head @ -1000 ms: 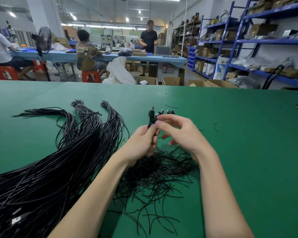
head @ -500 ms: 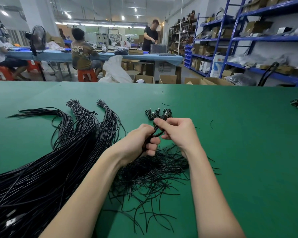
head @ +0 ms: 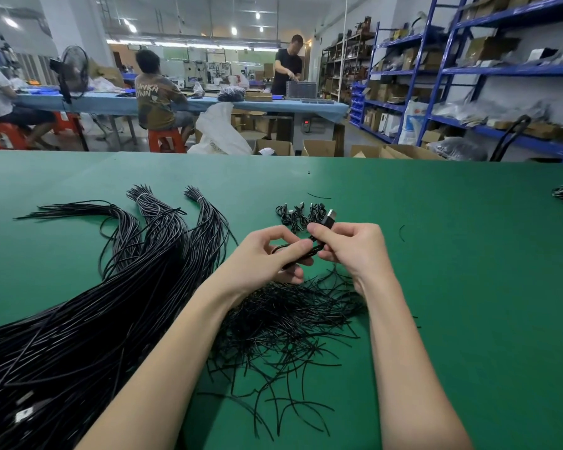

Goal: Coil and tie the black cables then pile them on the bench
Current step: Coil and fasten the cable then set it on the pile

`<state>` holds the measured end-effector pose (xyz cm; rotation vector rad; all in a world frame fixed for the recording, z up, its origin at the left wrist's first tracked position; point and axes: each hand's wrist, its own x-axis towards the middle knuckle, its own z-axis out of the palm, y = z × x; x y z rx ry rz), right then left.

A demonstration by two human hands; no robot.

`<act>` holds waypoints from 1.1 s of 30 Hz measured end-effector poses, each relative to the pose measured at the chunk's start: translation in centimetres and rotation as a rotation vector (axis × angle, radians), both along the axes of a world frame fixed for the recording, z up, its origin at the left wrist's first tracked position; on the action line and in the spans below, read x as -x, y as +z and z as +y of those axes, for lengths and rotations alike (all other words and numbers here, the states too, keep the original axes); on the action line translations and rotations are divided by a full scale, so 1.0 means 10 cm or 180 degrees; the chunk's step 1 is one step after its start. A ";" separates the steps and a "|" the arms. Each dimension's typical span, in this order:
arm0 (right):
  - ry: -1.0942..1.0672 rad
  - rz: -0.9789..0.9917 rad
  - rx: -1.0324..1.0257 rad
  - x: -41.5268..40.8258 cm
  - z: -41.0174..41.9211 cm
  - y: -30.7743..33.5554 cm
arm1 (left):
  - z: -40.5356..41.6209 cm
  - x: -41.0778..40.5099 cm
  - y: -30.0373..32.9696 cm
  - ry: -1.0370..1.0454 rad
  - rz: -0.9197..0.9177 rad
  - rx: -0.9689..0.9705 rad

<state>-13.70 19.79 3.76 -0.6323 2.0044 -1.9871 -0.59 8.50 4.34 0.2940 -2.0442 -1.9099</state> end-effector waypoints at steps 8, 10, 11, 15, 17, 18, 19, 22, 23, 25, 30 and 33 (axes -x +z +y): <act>-0.0178 -0.0068 0.0097 -0.01 0.01 0.01 | -0.02 0.02 -0.06 0.0412 0.0156 0.0831; -0.0123 -0.0161 0.0307 -0.01 0.01 0.02 | 0.00 0.04 -0.07 0.0398 0.0129 0.0110; -0.0076 -0.0201 0.0403 -0.01 0.01 0.02 | 0.01 0.04 -0.07 0.0363 0.0067 -0.0290; 0.0096 -0.0267 0.0652 -0.04 -0.01 0.01 | 0.04 0.05 -0.07 0.0111 -0.0244 -0.1721; 0.0186 -0.0267 0.0736 -0.05 -0.01 0.02 | 0.02 0.05 -0.05 -0.0017 -0.0361 -0.2169; 0.0224 -0.0271 0.0779 -0.05 0.00 0.02 | 0.01 0.04 -0.04 -0.0088 -0.0427 -0.2373; 0.0260 -0.0294 0.0818 -0.05 0.00 0.02 | 0.00 0.04 -0.04 -0.0166 -0.0496 -0.2561; 0.0398 -0.0517 0.0939 -0.06 0.02 0.02 | -0.02 0.03 -0.03 -0.0413 -0.0626 -0.2969; 0.0436 -0.0581 0.0958 -0.06 0.02 0.01 | -0.02 0.04 -0.04 -0.0456 -0.0637 -0.3016; 0.0461 -0.0603 0.0922 -0.05 0.02 -0.01 | -0.03 0.04 -0.06 -0.0409 -0.0632 -0.2920; 0.0673 -0.0732 0.0858 -0.03 -0.02 -0.04 | -0.04 0.06 -0.08 0.0227 -0.0421 -0.2377; 0.0966 -0.0680 0.0052 0.00 0.06 -0.10 | -0.09 0.06 -0.12 0.0639 -0.0219 -0.2528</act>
